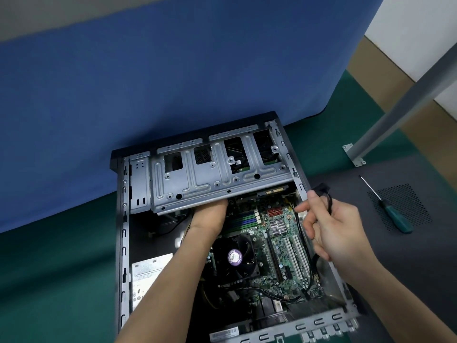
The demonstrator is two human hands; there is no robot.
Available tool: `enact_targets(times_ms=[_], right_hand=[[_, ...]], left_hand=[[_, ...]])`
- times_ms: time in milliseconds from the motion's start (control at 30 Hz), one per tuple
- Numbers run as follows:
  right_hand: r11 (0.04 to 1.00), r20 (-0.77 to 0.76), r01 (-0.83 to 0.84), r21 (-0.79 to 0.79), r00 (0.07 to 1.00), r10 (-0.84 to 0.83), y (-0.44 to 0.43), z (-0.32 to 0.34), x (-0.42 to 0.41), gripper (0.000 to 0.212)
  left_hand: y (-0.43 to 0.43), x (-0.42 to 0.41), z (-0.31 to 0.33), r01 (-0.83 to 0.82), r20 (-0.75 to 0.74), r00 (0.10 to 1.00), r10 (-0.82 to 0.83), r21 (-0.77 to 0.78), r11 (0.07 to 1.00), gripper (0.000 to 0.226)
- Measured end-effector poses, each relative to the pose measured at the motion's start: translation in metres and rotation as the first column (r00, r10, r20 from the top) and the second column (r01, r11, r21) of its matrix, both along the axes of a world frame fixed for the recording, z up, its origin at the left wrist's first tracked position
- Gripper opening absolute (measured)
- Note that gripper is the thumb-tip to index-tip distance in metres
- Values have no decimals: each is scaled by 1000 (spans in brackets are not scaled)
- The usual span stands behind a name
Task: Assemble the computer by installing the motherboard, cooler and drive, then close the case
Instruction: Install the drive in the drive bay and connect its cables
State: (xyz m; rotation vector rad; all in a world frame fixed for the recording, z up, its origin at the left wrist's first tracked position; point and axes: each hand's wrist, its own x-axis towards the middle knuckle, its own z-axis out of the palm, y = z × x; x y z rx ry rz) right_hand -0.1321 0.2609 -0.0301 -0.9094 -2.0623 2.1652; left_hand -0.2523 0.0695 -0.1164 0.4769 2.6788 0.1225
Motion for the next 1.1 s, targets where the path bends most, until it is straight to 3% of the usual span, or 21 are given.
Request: enact_targets(times_ms=[100, 200, 233, 267, 300, 333, 367, 400, 467, 567, 700, 767, 833, 900, 1100], right_hand=[[986, 71, -117, -122, 989, 126, -2, 7, 2, 42], [960, 93, -156, -231, 979, 181, -12, 10, 8, 36], [955, 91, -141, -262, 981, 170, -17, 9, 8, 35], [950, 95, -122, -287, 983, 155, -22, 8, 8, 36], [946, 101, -98, -310, 986, 135, -28, 7, 7, 36], [941, 109, -64, -331, 988, 106, -33, 5, 4, 36], [938, 120, -26, -347, 990, 72, -38, 4, 1, 36], [936, 134, 14, -351, 990, 36, -43, 2, -2, 34], [938, 161, 92, -334, 986, -39, -53, -3, -10, 27], [935, 156, 227, -272, 969, -190, -63, -13, -20, 25], [878, 106, 407, -253, 914, -393, -71, -25, -29, 17], [844, 78, 468, -260, 882, -465, -74, -29, -33, 15], [810, 48, 512, -286, 852, -521, -77, -31, -37, 13], [769, 33, 548, -327, 820, -571, -79, -33, -39, 11], [751, -3, 574, -328, 794, -608, -82, -42, -35, 11]], left_hand=[[4, 6, 14, -240, 29, 971, 239, 65, 969, 52], [5, 30, 41, -114, -34, 993, 112, -72, 991, 28], [6, 40, 44, -87, -108, 990, 89, 18, 996, 29], [9, 52, 46, -169, -137, 970, 201, 219, 961, 31], [13, 61, 51, -236, -133, 940, 314, 411, 880, 31], [20, 65, 60, -419, 55, 874, 483, 586, 693, 29], [27, 66, 65, -544, 251, 817, 519, 631, 553, 30], [33, 64, 67, -685, 480, 713, 511, 632, 362, 30], [42, 59, 68, -832, 729, 504, 464, 554, 34, 25], [50, 54, 64, -878, 839, 336, 428, 443, -180, 31], [63, 51, 56, -909, 951, 217, 222, 280, -310, 56], [67, 48, 55, -900, 971, 207, 120, 237, -365, 55], [68, 47, 53, -881, 972, 227, 64, 233, -413, 35], [66, 49, 50, -878, 967, 251, 52, 250, -408, 22], [65, 49, 49, -874, 957, 276, 89, 288, -390, 28]])
